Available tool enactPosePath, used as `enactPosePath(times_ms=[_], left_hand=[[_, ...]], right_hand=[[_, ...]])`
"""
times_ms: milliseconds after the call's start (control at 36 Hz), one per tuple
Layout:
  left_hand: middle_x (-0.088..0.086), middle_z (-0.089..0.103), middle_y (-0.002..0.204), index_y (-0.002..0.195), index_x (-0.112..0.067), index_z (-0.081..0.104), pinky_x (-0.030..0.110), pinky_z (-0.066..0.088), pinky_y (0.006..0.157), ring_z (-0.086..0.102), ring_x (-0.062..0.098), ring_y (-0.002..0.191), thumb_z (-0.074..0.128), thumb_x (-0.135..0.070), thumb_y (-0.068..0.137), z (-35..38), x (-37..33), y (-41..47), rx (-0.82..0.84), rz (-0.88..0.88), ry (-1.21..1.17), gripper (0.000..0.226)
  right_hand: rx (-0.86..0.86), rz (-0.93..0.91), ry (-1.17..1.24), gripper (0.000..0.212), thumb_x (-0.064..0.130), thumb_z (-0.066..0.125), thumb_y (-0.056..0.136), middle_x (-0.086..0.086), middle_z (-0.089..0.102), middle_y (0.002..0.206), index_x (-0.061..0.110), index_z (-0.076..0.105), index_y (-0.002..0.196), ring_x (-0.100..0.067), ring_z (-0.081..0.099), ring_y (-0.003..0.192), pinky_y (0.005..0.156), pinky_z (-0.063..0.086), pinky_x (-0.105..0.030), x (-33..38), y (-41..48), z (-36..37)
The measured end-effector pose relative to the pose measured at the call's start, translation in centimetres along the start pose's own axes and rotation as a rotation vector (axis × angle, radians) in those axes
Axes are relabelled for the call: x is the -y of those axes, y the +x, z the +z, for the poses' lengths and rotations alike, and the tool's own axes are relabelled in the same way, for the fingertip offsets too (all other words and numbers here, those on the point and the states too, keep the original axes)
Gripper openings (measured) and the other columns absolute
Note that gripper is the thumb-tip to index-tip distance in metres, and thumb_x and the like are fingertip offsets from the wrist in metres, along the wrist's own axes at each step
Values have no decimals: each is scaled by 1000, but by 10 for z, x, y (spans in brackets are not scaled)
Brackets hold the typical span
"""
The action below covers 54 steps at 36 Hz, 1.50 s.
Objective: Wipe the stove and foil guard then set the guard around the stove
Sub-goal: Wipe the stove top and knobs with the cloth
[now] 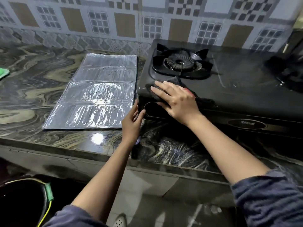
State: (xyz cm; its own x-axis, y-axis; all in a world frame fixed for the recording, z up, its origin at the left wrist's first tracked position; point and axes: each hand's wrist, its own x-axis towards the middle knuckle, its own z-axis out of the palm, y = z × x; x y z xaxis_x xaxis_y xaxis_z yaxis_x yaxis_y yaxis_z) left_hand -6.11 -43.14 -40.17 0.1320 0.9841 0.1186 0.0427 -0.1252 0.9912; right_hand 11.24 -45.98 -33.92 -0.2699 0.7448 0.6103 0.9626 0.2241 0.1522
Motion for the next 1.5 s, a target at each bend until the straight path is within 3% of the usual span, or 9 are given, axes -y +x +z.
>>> enactPosePath(times_ms=[111, 250, 361, 472, 528, 639, 750, 944, 1500], left_hand=[[3, 50, 138, 138, -19, 43, -5, 38, 82, 48, 12, 124, 59, -20, 91, 4, -1, -2, -25, 4, 34, 50], [6, 52, 137, 136, -15, 46, 16, 40, 97, 49, 16, 126, 53, -24, 93, 10, -6, -3, -67, -2, 51, 44], [5, 45, 143, 139, -8, 40, -10, 29, 85, 41, 12, 131, 44, -22, 98, 21, -20, -11, -109, 63, 97, 44], [4, 32, 150, 143, -8, 33, -10, 15, 95, 26, 10, 139, 38, -22, 100, 32, -39, -13, -190, 196, 154, 45], [5, 26, 153, 143, -7, 30, -2, 9, 104, 17, 14, 143, 37, -24, 100, 37, -47, -8, -232, 250, 221, 47], [7, 27, 154, 142, -8, 33, 33, 7, 119, 11, 19, 146, 39, -28, 99, 46, -57, 5, -170, 305, 395, 48], [10, 23, 155, 140, -5, 35, 40, 1, 119, 8, 23, 146, 40, -29, 98, 55, -58, 9, -148, 282, 542, 49], [11, 13, 157, 143, -2, 27, 32, 0, 119, -2, 22, 147, 38, -29, 99, 62, -60, 5, -149, 244, 531, 53], [12, 16, 156, 142, 0, 29, 30, 3, 118, 3, 23, 146, 38, -26, 98, 68, -65, 3, -194, 218, 534, 52]], right_hand=[[-11, 52, -39, 45, 39, 51, 90, 5, 50, 139, 28, 48, 134, -19, 52, 124, 101, 40, -32, -10, -15, -5], [-16, 105, -68, 44, 40, 46, 92, 4, 52, 138, 26, 49, 133, -19, 52, 123, 100, 40, -32, -25, -35, -15], [-10, 169, -53, 45, 41, 45, 92, 3, 52, 138, 24, 49, 133, -20, 52, 124, 102, 37, -33, -38, -51, -26], [14, 267, -29, 47, 45, 41, 91, 4, 52, 138, 24, 49, 133, -20, 50, 125, 104, 34, -33, -49, -66, -40], [33, 319, -18, 49, 46, 40, 90, 4, 52, 138, 24, 48, 133, -21, 50, 126, 104, 36, -35, -55, -74, -46], [53, 403, -17, 50, 48, 38, 90, 2, 52, 138, 23, 49, 132, -23, 50, 126, 104, 38, -38, -68, -89, -57], [51, 483, -12, 52, 49, 36, 90, 1, 53, 137, 21, 51, 131, -24, 50, 126, 104, 38, -40, -82, -105, -67], [63, 619, -8, 55, 51, 30, 90, 0, 51, 139, 21, 49, 132, -23, 45, 130, 108, 31, -40, -108, -131, -85], [-71, 858, 40, 56, 49, 31, 86, -4, 60, 129, 16, 60, 122, -25, 52, 123, 104, 35, -37, -156, -161, -108]])
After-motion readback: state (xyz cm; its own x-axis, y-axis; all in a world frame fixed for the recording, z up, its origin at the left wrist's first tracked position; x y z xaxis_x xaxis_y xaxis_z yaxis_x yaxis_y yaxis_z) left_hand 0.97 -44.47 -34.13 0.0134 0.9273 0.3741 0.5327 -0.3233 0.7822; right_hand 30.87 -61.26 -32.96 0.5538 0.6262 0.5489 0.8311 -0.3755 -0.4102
